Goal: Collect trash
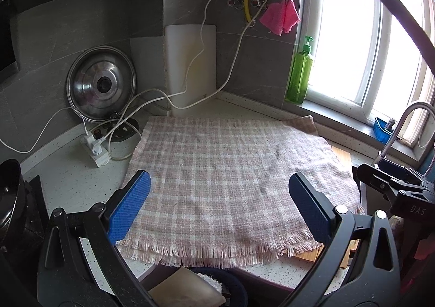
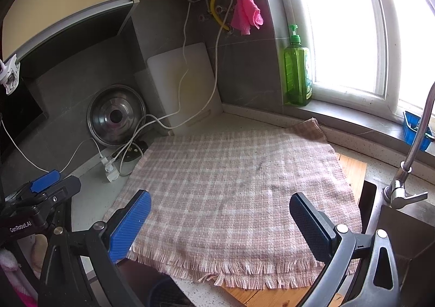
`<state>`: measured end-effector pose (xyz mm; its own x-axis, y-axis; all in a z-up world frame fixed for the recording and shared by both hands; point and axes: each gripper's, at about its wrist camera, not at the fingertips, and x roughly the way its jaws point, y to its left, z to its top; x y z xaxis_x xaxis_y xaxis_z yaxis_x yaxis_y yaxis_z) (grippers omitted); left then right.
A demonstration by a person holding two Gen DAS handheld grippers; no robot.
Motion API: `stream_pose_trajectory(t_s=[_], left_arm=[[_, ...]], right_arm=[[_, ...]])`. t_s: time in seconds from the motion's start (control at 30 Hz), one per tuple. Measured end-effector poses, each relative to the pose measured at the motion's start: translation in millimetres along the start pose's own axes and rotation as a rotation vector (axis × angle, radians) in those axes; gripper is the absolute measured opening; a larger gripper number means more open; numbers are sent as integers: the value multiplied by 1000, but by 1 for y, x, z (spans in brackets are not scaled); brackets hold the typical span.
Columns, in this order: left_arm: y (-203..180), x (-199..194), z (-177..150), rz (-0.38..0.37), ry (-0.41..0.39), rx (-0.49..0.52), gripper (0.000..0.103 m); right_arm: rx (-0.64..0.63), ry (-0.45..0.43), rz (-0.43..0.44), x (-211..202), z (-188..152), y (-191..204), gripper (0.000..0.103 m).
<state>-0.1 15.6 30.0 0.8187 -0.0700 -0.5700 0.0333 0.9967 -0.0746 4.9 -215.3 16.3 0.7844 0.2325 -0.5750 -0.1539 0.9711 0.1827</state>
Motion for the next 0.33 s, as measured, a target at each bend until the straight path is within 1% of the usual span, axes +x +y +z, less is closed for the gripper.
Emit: stream_pose_trajectory(t_s=[0.1, 0.33], left_arm=[[1, 0, -1, 24, 2, 1, 103], [10, 4, -3, 26, 18, -34, 103]], right_arm=[[7, 7, -1, 1, -2, -1, 103], [11, 16, -2, 2, -5, -2, 103]])
